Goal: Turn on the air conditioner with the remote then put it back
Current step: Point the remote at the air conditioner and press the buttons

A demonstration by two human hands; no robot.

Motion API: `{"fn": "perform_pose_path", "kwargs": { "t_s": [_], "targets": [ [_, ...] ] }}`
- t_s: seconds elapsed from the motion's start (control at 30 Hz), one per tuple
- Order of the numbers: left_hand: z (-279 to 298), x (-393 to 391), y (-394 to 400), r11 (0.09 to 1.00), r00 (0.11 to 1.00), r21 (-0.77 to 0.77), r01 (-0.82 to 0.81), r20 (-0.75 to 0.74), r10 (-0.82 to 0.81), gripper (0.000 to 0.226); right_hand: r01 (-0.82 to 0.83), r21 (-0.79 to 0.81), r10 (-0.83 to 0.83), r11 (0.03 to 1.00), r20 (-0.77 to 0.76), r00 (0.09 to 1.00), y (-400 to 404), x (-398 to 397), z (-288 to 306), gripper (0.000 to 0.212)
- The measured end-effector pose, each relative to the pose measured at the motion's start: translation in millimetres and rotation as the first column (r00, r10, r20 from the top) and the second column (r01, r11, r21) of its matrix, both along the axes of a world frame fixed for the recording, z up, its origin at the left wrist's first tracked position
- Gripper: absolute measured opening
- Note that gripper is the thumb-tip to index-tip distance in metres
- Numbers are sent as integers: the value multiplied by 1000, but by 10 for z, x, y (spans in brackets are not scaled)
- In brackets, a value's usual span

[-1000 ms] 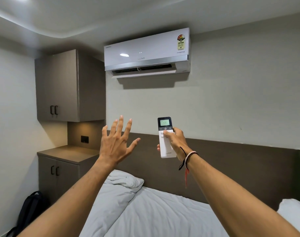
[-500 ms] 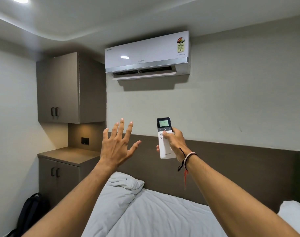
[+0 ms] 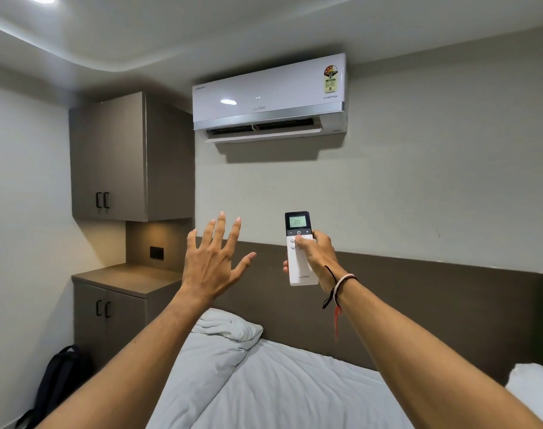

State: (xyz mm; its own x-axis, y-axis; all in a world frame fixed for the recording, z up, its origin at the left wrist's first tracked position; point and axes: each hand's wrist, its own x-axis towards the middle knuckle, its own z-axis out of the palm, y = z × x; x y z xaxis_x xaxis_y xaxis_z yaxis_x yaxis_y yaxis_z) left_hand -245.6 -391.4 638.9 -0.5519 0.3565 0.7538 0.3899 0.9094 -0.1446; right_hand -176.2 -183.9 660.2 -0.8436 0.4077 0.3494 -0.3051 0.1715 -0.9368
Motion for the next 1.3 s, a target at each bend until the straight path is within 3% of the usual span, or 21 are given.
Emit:
{"fn": "perform_pose_path", "kwargs": {
  "t_s": [0.37,0.57,1.3],
  "targets": [
    [-11,5,-10,1000,1000,-4,-1,7,1,90,7,13,-8,1000,27,1000,-16,8,-11,27],
    [-45,-4,8,1000,1000,0,-8,11,8,90,-14,-107,21,994,71,997,-29,-16,9,27],
    [-39,-22,-28,1000,1000,-2,-15,19,15,88,71,-41,-67,997,103,992,-91,-39,63,29]
  ]
}}
